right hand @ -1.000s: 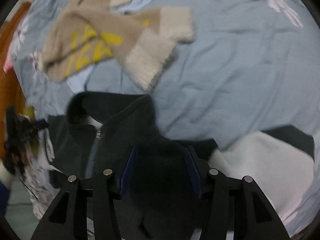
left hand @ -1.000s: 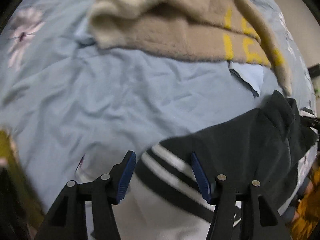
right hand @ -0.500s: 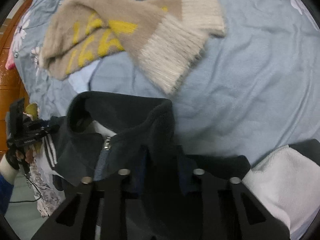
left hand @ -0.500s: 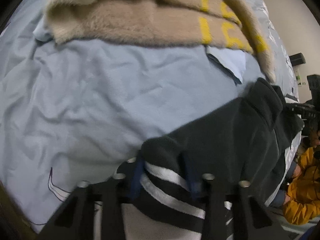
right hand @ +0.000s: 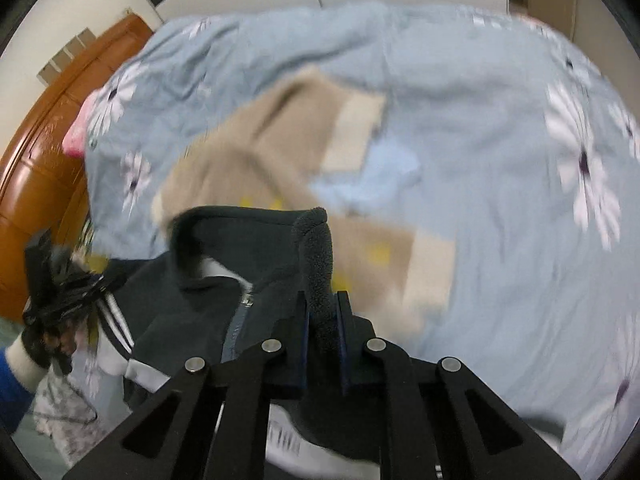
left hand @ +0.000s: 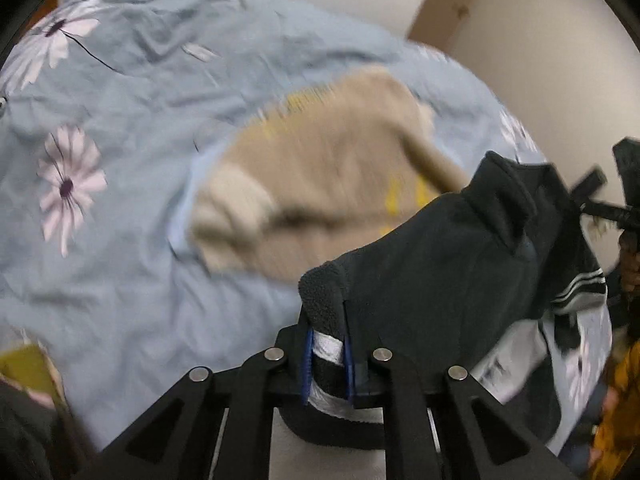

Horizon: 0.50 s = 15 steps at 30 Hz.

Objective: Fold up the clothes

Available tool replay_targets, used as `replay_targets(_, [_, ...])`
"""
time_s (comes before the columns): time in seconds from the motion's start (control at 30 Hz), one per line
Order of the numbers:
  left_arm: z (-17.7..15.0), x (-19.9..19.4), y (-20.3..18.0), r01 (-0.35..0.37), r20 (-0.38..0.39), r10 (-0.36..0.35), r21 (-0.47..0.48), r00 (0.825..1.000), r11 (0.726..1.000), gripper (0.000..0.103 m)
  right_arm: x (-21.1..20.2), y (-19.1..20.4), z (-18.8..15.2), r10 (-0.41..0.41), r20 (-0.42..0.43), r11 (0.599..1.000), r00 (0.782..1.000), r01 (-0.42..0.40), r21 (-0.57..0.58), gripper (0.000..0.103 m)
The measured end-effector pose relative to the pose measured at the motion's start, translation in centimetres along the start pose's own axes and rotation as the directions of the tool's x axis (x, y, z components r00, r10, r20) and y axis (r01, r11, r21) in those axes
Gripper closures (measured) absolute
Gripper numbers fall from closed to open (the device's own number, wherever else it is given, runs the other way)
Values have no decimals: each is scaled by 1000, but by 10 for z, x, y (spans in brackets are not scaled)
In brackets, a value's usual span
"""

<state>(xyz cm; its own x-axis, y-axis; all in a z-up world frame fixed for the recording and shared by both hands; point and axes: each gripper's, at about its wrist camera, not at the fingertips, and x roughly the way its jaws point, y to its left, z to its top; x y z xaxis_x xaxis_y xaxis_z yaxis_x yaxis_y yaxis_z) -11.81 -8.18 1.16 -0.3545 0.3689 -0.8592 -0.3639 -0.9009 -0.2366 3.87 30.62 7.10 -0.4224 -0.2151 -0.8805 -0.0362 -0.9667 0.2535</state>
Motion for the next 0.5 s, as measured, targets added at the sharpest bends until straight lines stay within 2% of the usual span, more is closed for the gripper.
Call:
replay_targets(0.07, [18,16,8,-22,17,22,-18,1000,1000,90,23,1,23,-36,-11,999,999,36,-21,91])
replay_targets(0.13, [23,36,10,-57,-3,57,-15,998,998,90,51,-3,36,-85,-54,996,995,83,-23,91])
replay_targets(0.27, [19,76,18,-110,-81,107,-41,991,993,90,93,-10,36,-110,-111,992,988,116,47,91])
replay_targets(0.4, [9,76,20,-113,-103,101,-126,990,986,86,104,-12,35,-118,-128,990,985,127,66,83])
replay_targets(0.43, [8,71,20,-108,-100,95,-138,990,984,80,99,-11,35,-114,-118,991,986,120,53,77])
replay_targets(0.47, [8,66,19,-104,-96,91,-149,991,983,67,92,-9,36,-114,-102,992,988,118,35,67])
replay_targets(0.5, [8,60,17,-107,-90,94,-154,992,982,60,81,-8,36,-113,-80,993,990,114,20,63])
